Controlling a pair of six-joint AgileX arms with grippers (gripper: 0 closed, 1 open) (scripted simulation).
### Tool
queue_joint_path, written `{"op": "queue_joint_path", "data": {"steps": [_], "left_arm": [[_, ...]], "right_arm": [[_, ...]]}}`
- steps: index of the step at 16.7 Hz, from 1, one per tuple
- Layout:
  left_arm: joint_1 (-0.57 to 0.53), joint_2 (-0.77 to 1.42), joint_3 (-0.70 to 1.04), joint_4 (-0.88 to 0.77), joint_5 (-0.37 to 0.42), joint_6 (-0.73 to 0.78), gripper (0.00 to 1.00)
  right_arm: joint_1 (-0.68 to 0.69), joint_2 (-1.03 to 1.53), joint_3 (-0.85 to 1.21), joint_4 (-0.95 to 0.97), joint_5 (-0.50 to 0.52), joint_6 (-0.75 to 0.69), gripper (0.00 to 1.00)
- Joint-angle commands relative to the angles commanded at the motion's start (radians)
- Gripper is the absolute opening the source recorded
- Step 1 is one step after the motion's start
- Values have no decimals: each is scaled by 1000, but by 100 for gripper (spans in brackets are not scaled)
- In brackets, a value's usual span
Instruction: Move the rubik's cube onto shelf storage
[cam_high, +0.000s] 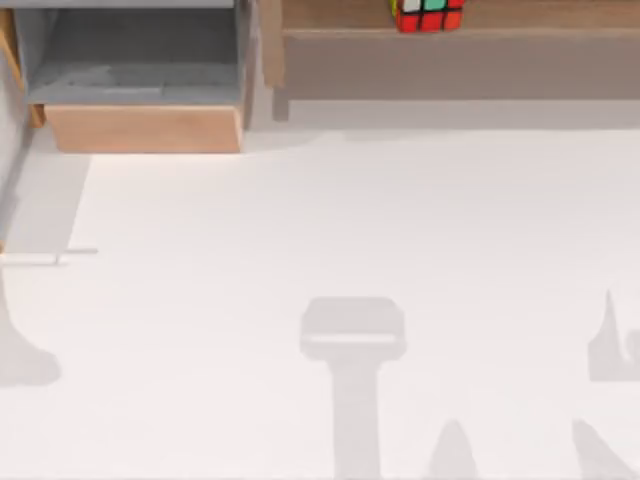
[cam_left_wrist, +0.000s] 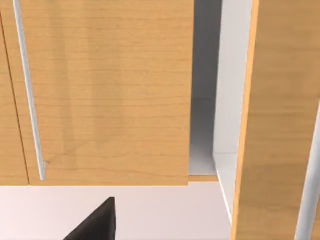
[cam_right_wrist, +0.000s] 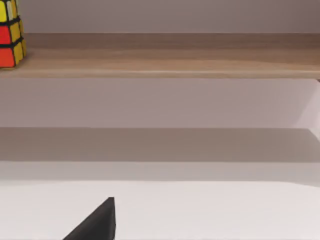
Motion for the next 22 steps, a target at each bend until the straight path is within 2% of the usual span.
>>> {"op": "queue_joint_path", "data": {"steps": [6,19,22], "left_arm": [[-22,12,28,-16,-23,0,100],[-22,12,28,-16,-23,0,2],[-22,12,28,-16,-23,0,0]], "right_arm": [[0,0,0,0,0,0,100],[0,0,0,0,0,0,100],[0,0,0,0,0,0,100]]}}
